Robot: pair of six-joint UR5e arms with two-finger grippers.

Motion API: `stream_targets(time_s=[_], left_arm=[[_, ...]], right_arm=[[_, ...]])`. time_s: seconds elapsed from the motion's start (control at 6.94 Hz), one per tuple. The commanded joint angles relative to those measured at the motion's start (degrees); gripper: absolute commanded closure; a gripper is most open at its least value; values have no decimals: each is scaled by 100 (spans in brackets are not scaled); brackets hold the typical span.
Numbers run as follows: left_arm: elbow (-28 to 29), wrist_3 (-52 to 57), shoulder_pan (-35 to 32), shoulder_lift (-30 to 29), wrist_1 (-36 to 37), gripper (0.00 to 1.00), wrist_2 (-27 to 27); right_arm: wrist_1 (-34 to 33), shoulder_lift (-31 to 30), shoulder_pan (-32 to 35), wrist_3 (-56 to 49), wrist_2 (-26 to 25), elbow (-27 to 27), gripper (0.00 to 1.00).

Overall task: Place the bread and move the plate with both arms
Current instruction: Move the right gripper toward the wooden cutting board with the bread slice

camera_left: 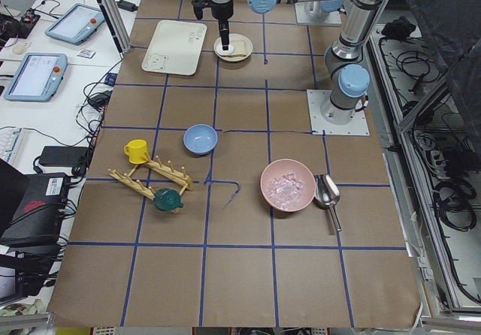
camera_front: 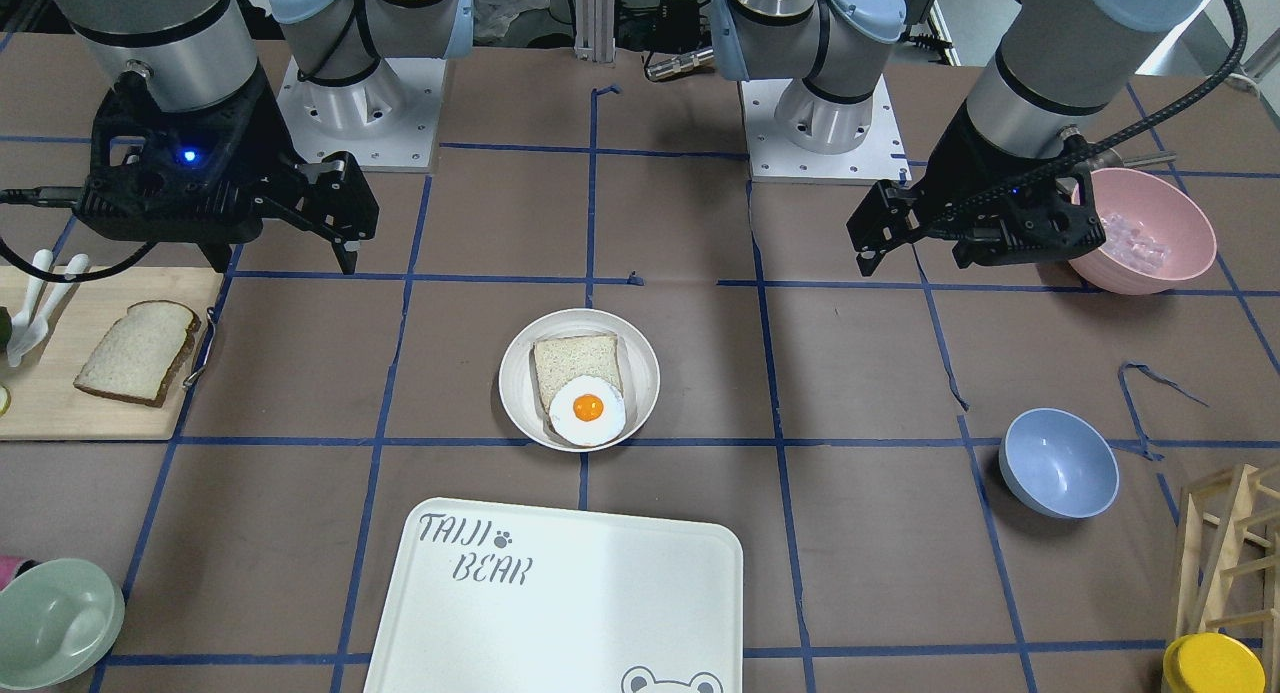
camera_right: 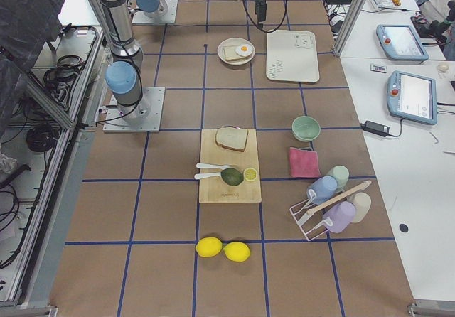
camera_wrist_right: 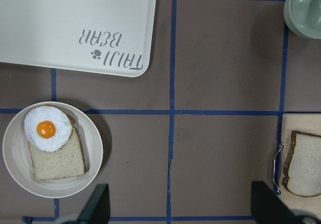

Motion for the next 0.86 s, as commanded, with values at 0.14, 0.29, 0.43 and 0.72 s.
stream_targets(time_s=[0.14,0.29,0.43,0.72], left_arm=[[-26,0,1,8,0,0,5],[-18,0,1,8,0,0,-4],[-26,0,1,8,0,0,-12],[-35,-9,-26,16,0,0,-65]], right_arm=[[-27,27,91,109,-14,67,0],[16,-8,91,336,-41,84,0],[-1,-8,91,329,-50,76,0],[87,-8,73,294,12,84,0]])
